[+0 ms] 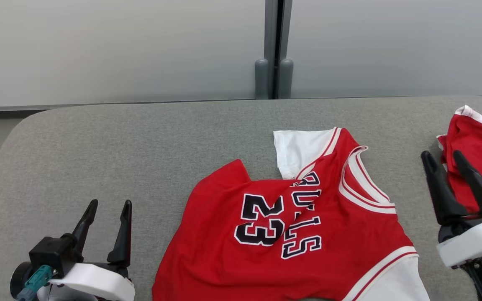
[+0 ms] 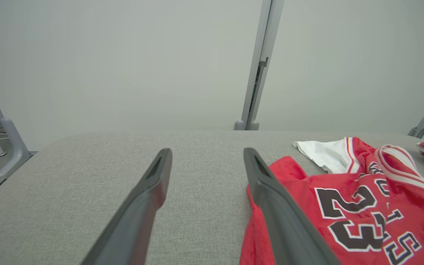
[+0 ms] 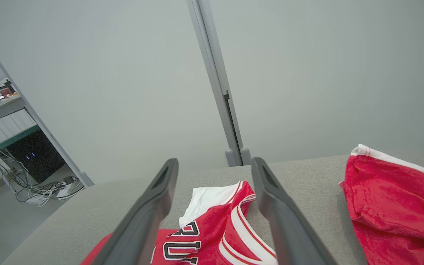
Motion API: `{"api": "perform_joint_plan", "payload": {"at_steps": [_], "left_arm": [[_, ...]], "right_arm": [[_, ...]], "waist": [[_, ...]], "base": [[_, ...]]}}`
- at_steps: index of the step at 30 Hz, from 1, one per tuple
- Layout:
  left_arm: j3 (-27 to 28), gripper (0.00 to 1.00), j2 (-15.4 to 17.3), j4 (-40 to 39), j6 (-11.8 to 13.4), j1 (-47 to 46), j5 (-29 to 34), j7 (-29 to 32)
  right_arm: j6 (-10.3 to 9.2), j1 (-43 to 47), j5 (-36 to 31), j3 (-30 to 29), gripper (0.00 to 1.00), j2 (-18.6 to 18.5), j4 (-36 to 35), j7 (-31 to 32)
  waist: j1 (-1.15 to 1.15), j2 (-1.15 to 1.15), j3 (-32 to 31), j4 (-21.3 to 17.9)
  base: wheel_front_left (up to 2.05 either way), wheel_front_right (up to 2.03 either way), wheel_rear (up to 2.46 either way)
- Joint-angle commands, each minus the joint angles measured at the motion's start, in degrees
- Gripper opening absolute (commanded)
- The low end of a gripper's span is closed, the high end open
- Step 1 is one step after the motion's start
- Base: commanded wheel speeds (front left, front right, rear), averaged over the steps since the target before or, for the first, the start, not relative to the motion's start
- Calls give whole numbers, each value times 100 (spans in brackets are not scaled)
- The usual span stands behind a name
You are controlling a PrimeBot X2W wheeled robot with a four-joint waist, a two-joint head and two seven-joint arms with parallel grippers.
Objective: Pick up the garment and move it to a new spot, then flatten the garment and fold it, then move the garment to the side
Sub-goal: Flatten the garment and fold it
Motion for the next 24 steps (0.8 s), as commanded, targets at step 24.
{"api": "perform_joint_plan", "payload": {"at_steps": [24], "left_arm": [[1533,100,-1229,-13,-869,626,1386,-287]], "right_arm": [[3,-342,-794,1385,100,-197,2877,-3059]], "waist": [[0,0,-295,299]], "base": [[0,0,0]]}}
